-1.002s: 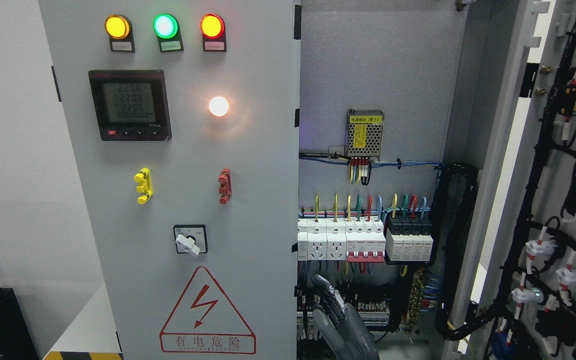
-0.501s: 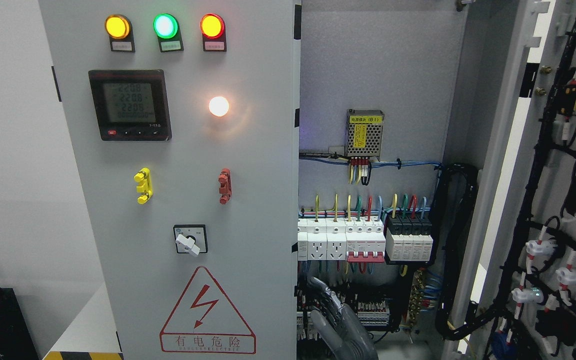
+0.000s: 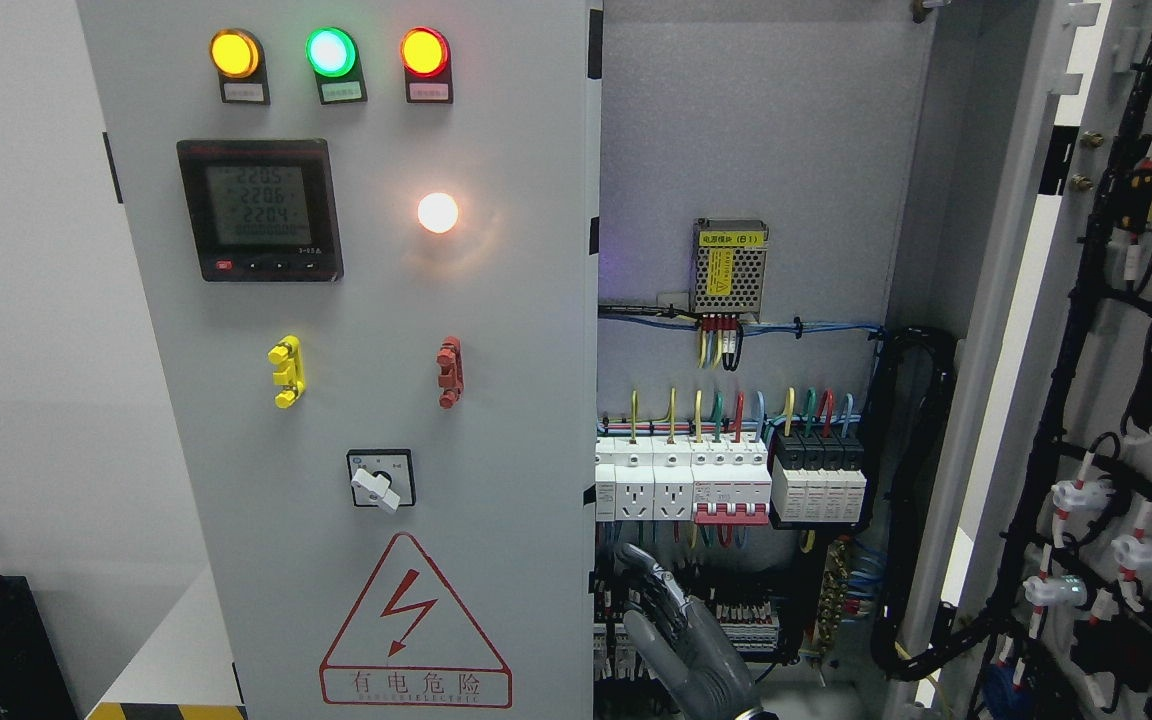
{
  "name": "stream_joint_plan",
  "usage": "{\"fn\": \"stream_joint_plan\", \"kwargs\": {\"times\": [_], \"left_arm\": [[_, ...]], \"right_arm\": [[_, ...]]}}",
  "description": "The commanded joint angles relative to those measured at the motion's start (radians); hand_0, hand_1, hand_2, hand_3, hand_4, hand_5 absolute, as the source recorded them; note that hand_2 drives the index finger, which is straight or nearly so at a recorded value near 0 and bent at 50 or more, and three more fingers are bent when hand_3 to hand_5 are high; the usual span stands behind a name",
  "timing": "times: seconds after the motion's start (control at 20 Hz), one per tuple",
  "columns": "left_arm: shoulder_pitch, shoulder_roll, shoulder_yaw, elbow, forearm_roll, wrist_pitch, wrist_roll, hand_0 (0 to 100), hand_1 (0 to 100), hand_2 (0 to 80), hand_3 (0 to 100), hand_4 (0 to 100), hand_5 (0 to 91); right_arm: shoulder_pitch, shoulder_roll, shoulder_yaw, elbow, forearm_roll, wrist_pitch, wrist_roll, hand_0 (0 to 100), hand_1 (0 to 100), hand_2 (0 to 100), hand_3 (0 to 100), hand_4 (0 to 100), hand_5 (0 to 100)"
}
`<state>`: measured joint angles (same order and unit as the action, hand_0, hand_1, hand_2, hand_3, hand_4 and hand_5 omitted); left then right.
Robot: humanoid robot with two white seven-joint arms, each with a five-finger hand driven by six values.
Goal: Open door with both hands
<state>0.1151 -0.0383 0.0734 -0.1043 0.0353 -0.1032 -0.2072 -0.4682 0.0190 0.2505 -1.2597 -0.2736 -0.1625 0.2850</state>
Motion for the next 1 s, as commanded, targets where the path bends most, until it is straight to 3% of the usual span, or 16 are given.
{"fn": "stream_joint_plan", "kwargs": {"times": [0.0,0.6,0.75,0.95], "left_arm": [[0.0,0.0,0.0,0.0,0.0,0.0,0.0,12,39,0.0,0,0,0.0],[0.0,0.0,0.0,0.0,0.0,0.0,0.0,12,39,0.0,0,0,0.0],[0.0,0.0,0.0,0.0,0.0,0.0,0.0,12,39,0.0,0,0,0.0],[0.0,0.0,0.0,0.0,0.0,0.0,0.0,12,39,0.0,0,0,0.0]], "right_arm": [[-0.015,0.009,0.016,0.008,-0.019,0.024,0.028,12,39,0,0,0,0],[-0.041,0.009,0.041,0.019,-0.019,0.028,0.045,12,39,0,0,0,0],[-0.044,0.009,0.043,0.022,-0.019,0.028,0.083,12,39,0,0,0,0],[-0.053,0.003,0.043,0.031,-0.021,0.029,0.088,12,39,0,0,0,0]]}}
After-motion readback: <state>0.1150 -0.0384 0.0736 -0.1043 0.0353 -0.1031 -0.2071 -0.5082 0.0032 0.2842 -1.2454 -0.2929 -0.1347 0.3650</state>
